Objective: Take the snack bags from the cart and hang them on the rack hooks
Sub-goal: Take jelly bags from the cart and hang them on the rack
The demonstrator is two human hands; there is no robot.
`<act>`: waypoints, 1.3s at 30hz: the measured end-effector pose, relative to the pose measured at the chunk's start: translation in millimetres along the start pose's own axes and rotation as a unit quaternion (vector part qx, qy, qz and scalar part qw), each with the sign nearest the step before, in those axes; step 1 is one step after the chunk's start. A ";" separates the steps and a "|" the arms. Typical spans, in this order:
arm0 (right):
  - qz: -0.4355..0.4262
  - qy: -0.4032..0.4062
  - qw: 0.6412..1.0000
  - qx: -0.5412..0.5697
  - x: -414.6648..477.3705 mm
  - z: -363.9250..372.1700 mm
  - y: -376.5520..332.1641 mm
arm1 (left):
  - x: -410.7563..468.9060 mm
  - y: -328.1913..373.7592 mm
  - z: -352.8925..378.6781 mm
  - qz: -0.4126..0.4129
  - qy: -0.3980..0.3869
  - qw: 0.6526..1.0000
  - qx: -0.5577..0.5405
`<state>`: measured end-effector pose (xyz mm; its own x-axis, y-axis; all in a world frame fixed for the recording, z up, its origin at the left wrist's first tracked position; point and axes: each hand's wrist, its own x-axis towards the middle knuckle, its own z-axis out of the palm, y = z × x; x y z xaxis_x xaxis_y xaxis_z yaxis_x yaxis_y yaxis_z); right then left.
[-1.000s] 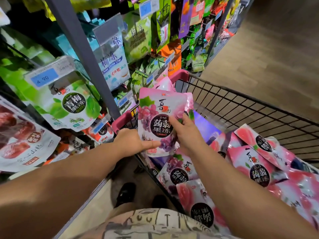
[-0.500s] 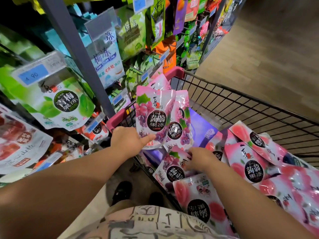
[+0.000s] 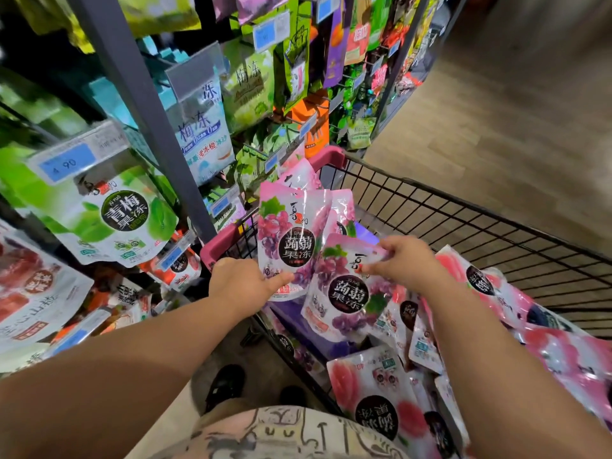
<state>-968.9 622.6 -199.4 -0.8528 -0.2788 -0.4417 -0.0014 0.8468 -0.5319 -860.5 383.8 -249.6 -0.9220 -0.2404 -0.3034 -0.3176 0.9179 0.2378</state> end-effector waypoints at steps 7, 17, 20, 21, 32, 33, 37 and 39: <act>0.015 0.043 0.998 0.051 4.8 -36.2 -6.2 | 4.7 -6.0 3.5 0.020 -0.003 1.000 0.016; 0.024 0.047 0.998 -0.045 13.2 -59.5 -0.9 | 7.9 -7.7 7.2 0.025 -0.007 0.999 0.027; 0.062 0.057 0.996 -0.029 19.3 -42.6 8.3 | 7.7 -6.8 6.1 0.024 -0.009 0.999 0.032; 0.070 0.071 0.995 -0.006 20.9 -35.4 12.3 | 7.9 -6.8 6.4 0.024 -0.010 0.999 0.032; 0.144 0.189 0.941 0.242 22.6 38.1 59.3 | 10.7 -7.2 7.6 0.015 -0.010 0.999 0.050; 0.154 0.171 0.947 0.225 25.2 42.8 63.7 | 10.9 -7.3 8.3 0.016 -0.008 0.999 0.050; 0.159 0.113 0.969 0.153 35.4 51.2 72.2 | 10.7 -8.5 7.7 0.018 -0.010 0.999 0.041; 0.164 0.098 0.976 0.104 38.3 51.7 74.5 | 10.1 -7.6 6.4 0.017 -0.012 0.999 0.041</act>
<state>-974.6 651.6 -293.3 -0.8726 0.1014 -0.4777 0.3780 0.7598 -0.5291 -866.0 376.4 -260.3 -0.9261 -0.2012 -0.3192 -0.2656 0.9484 0.1730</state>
